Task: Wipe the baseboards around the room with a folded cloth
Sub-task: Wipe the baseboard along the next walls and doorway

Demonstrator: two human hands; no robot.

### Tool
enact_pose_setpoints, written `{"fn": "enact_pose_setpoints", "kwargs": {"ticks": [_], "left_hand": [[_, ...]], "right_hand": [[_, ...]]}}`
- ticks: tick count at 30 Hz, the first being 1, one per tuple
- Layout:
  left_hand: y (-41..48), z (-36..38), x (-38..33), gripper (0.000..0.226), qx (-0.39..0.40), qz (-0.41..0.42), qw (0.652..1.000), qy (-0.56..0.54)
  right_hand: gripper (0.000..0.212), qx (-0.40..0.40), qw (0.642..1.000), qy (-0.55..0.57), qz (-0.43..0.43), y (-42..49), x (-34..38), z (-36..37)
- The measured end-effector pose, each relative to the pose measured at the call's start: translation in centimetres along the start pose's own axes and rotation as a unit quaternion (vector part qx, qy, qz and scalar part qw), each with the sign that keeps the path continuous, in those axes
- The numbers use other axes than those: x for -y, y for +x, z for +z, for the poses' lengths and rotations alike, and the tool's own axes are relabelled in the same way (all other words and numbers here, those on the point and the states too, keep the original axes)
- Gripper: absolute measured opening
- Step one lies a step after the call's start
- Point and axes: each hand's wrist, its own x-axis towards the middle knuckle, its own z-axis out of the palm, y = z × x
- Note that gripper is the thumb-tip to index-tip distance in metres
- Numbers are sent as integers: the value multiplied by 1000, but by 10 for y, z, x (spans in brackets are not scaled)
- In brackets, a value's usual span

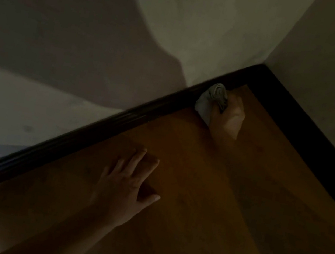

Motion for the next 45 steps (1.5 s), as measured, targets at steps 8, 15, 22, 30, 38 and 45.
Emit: {"fn": "enact_pose_setpoints", "kwargs": {"ticks": [8,15,22,30,38,45], "left_hand": [[1,-11,1,82,18,6,1000,3],[24,-29,9,62,1,121,990,67],[118,-26,-34,60,34,301,953,-9],[148,-13,-46,64,-14,339,940,33],[151,-9,-42,52,-25,359,932,-38],[152,-13,-44,56,-13,361,932,-22]], "right_hand": [[30,-37,995,58,78,-38,44,19],[20,53,985,154,52,-66,47,17],[26,-14,988,84,129,-4,-7,-48],[22,65,989,59,120,24,-2,-43],[12,-52,972,79,217,19,-11,6],[18,-128,954,119,242,32,-22,11]]}}
